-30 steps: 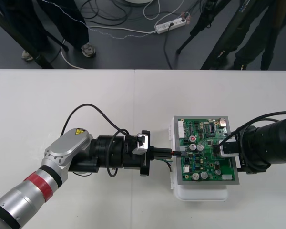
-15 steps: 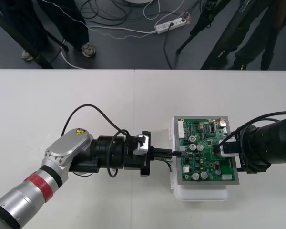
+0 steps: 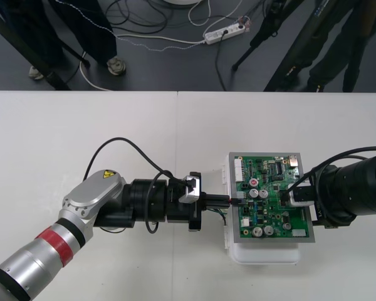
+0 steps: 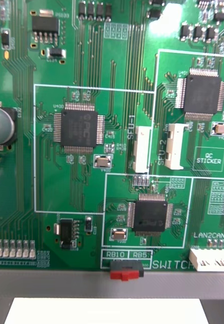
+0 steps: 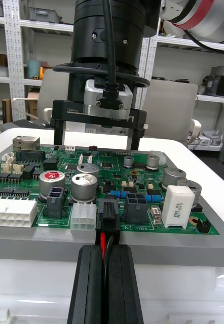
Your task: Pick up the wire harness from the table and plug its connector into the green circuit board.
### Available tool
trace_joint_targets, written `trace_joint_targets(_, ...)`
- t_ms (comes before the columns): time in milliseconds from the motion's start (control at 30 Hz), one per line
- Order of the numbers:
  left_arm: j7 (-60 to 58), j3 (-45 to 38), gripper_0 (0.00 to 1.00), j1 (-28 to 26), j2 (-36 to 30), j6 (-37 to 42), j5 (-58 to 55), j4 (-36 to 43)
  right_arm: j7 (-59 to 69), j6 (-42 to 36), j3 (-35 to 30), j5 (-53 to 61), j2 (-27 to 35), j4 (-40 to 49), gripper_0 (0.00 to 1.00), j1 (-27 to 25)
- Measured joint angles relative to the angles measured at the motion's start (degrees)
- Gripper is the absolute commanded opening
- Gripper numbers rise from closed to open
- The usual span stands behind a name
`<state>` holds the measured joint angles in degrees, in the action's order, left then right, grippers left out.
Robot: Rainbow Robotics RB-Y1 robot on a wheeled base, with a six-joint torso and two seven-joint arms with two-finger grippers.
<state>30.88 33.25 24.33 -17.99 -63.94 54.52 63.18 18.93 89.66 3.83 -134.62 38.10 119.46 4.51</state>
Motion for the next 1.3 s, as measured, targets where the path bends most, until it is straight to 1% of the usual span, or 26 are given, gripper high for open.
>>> trace_joint_targets(333,0.00,0.00,0.00,0.00,0.00,0.02,0.00,-0.01,0.00,0.00,0.00,0.00,0.00,0.00,1.00,0.02)
trace_joint_targets(400,0.01,0.00,0.04,0.00,0.00,0.03,0.00,-0.01,0.00,0.00,0.00,0.00,0.00,0.00,1.00,0.03)
trace_joint_targets(433,0.01,0.00,0.25,0.00,0.00,0.03,0.00,-0.01,0.00,0.00,0.00,0.00,0.00,0.00,1.00,0.03)
trace_joint_targets(467,0.01,0.00,0.34,0.00,0.00,0.03,0.00,-0.01,0.00,0.00,0.00,0.00,0.00,0.00,1.00,0.03)
trace_joint_targets(500,0.01,0.00,0.53,0.00,0.00,0.06,0.00,-0.01,0.00,0.00,0.00,0.00,0.00,0.00,1.00,0.03)
trace_joint_targets(533,0.01,0.00,0.57,0.01,0.00,0.18,-0.02,-0.01,0.00,0.00,0.00,0.00,0.00,0.00,1.00,0.04)
trace_joint_targets(567,0.01,0.00,0.64,0.01,0.00,0.33,-0.05,-0.01,0.00,0.00,0.00,0.00,0.00,0.00,1.00,0.05)
trace_joint_targets(600,0.01,0.00,0.64,0.01,0.00,0.44,-0.08,-0.01,0.00,0.00,0.00,0.00,0.00,0.00,1.00,0.05)
trace_joint_targets(667,0.01,0.00,0.77,0.02,-0.01,0.67,-0.21,-0.01,0.00,0.00,0.00,0.00,0.00,0.00,1.00,0.07)
trace_joint_targets(700,0.01,0.00,0.80,0.02,-0.05,0.77,-0.38,-0.01,0.00,0.00,0.00,0.00,0.00,0.00,1.00,0.08)
trace_joint_targets(733,0.01,0.00,0.81,0.02,-0.11,0.86,-0.70,-0.01,0.00,0.00,0.00,0.00,0.00,0.00,1.00,0.08)
trace_joint_targets(767,0.01,0.00,0.84,0.02,-0.19,0.93,-1.09,-0.01,0.00,0.00,0.00,0.00,0.00,0.00,1.00,0.09)
trace_joint_targets(900,0.01,0.00,0.87,0.02,-0.83,1.10,-2.25,-0.02,0.00,0.00,0.01,0.00,-0.01,0.00,1.00,0.20)
trace_joint_targets(1300,0.01,0.00,0.88,0.05,-3.44,1.11,-3.66,1.15,-0.02,0.00,-0.86,0.00,0.05,0.00,1.00,0.47)
